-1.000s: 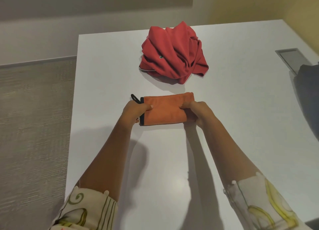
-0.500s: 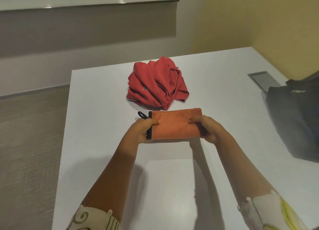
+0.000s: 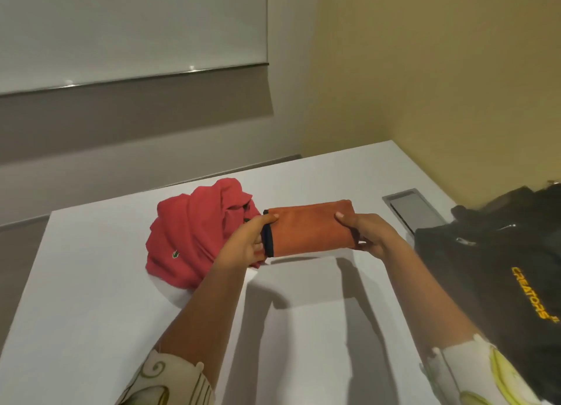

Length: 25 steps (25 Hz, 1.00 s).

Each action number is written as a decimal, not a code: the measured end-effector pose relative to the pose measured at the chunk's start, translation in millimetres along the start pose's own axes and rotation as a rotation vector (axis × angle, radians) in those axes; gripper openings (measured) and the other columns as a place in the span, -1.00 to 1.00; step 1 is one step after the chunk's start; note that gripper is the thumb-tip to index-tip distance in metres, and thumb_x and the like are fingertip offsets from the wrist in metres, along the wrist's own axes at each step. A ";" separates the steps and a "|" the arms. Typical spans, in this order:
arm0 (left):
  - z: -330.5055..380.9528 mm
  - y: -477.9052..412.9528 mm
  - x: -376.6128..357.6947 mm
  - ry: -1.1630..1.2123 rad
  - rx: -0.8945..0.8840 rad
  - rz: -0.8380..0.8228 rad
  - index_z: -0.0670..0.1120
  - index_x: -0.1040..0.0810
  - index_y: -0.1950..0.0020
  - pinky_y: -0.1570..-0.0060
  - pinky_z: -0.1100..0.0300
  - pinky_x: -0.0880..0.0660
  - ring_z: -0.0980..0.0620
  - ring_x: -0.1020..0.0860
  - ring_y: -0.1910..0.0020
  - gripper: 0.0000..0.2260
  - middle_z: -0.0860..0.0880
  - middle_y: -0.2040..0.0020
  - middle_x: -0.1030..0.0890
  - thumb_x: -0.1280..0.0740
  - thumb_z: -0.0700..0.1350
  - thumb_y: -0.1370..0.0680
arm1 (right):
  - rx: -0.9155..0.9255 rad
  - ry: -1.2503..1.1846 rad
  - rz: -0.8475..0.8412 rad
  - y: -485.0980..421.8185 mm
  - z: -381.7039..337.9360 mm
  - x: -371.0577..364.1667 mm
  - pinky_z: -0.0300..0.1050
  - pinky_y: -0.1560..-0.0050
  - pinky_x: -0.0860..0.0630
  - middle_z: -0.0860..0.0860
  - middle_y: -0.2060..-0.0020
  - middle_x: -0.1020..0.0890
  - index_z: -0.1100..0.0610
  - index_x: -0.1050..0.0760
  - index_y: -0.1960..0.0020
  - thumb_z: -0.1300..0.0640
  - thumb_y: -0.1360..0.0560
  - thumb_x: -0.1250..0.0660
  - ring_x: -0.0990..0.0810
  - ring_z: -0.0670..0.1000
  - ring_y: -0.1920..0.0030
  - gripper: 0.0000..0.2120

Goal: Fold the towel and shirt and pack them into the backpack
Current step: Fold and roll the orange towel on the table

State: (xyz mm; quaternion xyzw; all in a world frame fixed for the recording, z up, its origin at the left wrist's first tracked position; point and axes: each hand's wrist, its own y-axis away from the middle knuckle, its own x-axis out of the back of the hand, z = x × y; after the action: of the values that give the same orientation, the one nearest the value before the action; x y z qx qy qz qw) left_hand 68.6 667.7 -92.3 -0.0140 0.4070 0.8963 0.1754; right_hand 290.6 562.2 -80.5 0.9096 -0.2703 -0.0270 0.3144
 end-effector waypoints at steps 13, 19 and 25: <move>92.2 -174.9 -94.0 -0.054 -0.008 0.061 -0.19 -0.49 -0.20 0.01 -0.02 -0.56 -0.09 -0.58 0.05 -0.64 -0.15 0.00 -0.57 -0.49 -0.16 -0.47 | 0.050 0.020 0.115 -197.8 -71.6 50.4 0.04 -0.02 -0.53 0.14 -0.17 -0.58 0.26 -0.46 -0.29 0.11 -0.52 -0.41 -0.55 0.15 -0.14 -0.60; 96.0 -243.1 -106.2 -0.160 -0.069 0.122 -0.23 -0.51 -0.12 0.01 -0.05 -0.61 -0.10 -0.62 0.11 -0.63 -0.16 0.07 -0.62 -0.54 -0.16 -0.41 | 0.073 0.161 0.220 -268.5 -65.8 47.9 0.10 -0.24 -0.50 0.20 -0.22 -0.58 0.31 -0.48 -0.28 0.07 -0.49 -0.44 -0.56 0.21 -0.18 -0.54; 77.9 -271.8 -109.8 -0.403 -0.163 0.238 -0.21 -0.59 -0.01 0.07 -0.01 -0.64 -0.11 -0.68 0.17 -0.62 -0.15 0.09 -0.69 -0.58 0.00 -0.36 | 0.129 0.341 0.310 -288.3 -42.9 44.7 -0.08 -0.01 -0.49 0.18 -0.05 -0.65 0.27 -0.59 -0.12 0.04 -0.53 -0.38 -0.57 0.15 0.01 -0.69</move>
State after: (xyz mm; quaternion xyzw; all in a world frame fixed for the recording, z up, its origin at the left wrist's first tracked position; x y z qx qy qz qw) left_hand 269.4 856.6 -218.8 0.1989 0.2889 0.9252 0.1446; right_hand 475.0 752.5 -209.8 0.8667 -0.3511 0.1930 0.2971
